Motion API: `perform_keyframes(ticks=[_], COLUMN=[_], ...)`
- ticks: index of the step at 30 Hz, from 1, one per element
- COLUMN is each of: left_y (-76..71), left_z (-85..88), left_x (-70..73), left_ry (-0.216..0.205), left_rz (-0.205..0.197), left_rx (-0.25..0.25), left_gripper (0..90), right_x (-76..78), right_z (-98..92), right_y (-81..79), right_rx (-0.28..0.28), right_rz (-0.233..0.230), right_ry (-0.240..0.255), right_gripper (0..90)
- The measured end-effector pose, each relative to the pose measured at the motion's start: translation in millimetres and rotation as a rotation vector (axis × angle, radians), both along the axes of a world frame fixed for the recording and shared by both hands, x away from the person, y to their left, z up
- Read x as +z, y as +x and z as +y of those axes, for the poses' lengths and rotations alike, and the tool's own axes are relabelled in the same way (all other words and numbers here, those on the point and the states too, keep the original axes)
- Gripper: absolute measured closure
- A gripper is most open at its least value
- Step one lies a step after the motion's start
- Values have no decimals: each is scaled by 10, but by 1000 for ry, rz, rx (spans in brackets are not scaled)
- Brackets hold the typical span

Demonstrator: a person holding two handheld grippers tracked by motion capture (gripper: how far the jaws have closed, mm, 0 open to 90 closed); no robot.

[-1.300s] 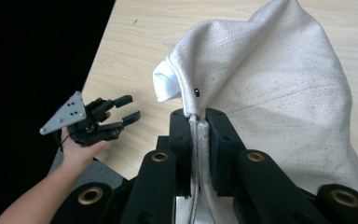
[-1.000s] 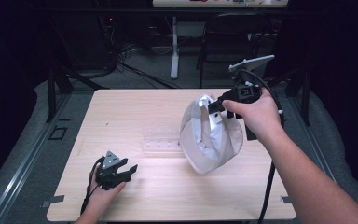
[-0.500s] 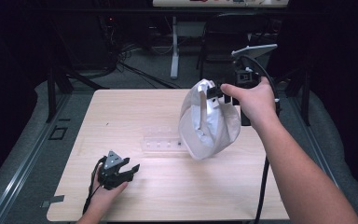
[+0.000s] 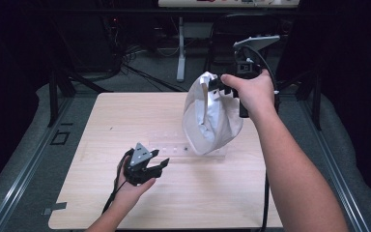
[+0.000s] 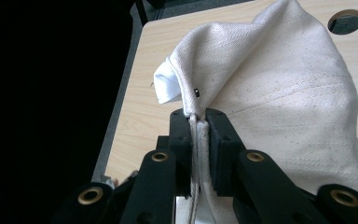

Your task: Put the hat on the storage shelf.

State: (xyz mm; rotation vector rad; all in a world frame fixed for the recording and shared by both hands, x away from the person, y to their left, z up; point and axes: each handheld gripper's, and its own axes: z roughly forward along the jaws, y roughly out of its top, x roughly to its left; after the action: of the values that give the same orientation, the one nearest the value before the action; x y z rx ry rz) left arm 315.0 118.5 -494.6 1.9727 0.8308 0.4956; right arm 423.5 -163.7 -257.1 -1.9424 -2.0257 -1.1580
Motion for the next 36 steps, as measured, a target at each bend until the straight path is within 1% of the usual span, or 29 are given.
perform_keyframes(ticks=[1, 2, 4, 7, 9, 10, 11, 13, 16, 17, 19, 20, 22, 23, 25, 28, 29, 32, 34, 35, 36], left_y=[11, 34, 59, 82, 95, 97, 97, 105, 116, 120, 134, 147, 177, 191, 216, 247, 256, 278, 282, 287, 295], left_z=[-63, -176, -280, -369, -453, -542, -542, -626, -746, -779, -831, -847, -875, -883, -889, -868, -852, -771, -752, -736, -713], left_x=[32, 88, 136, 174, 204, 224, 224, 234, 232, 232, 234, 238, 238, 237, 235, 232, 231, 237, 238, 237, 243], left_ry=[-1, 0, 9, 4, 11, 20, 20, 26, 43, 54, 78, 84, 105, 113, 124, 131, 128, 137, 134, 129, 132], left_rz=[-2, -10, -6, -1, -10, -22, -22, -23, -25, -27, -46, -49, -61, -64, -70, -62, -59, -72, -72, -71, -71], left_rx=[-14, -32, -43, -58, -70, -79, -79, -88, -88, -81, -50, -42, -19, -10, 4, 23, 24, 34, 32, 27, 15], left_gripper=[513, 520, 520, 515, 498, 484, 477, 471, 466, 467, 473, 519, 532, 567, 608, 700, 724, 784, 798, 798, 806], right_x=[0, -1, -4, -6, -5, -8, -8, -6, 6, 10, 20, 28, 29, 29, 29, 37, 39, 52, 57, 58, 60], right_z=[13, 36, 61, 84, 101, 113, 113, 129, 158, 164, 177, 196, 209, 226, 260, 310, 327, 388, 402, 417, 428], right_y=[13, 35, 53, 68, 84, 104, 104, 119, 131, 136, 149, 164, 172, 179, 192, 206, 210, 217, 217, 218, 219], right_rx=[-2, -6, -12, -17, -20, -27, -27, -31, -39, -41, -49, -57, -59, -63, -67, -69, -71, -70, -70, -71, -68], right_rz=[-1, -1, 0, 0, -2, -2, -2, -2, -2, -2, -2, -2, -2, -2, 0, 0, -2, -3, -1, -4, -5], right_ry=[1, 2, 2, 2, 8, 17, 17, 17, 16, 15, 14, 7, 3, -1, -13, -30, -36, -59, -66, -77, -89], right_gripper=[816, 816, 816, 816, 816, 816, 816, 816, 816, 816, 816, 816, 816, 816, 816, 816, 816, 816, 816, 816, 815])
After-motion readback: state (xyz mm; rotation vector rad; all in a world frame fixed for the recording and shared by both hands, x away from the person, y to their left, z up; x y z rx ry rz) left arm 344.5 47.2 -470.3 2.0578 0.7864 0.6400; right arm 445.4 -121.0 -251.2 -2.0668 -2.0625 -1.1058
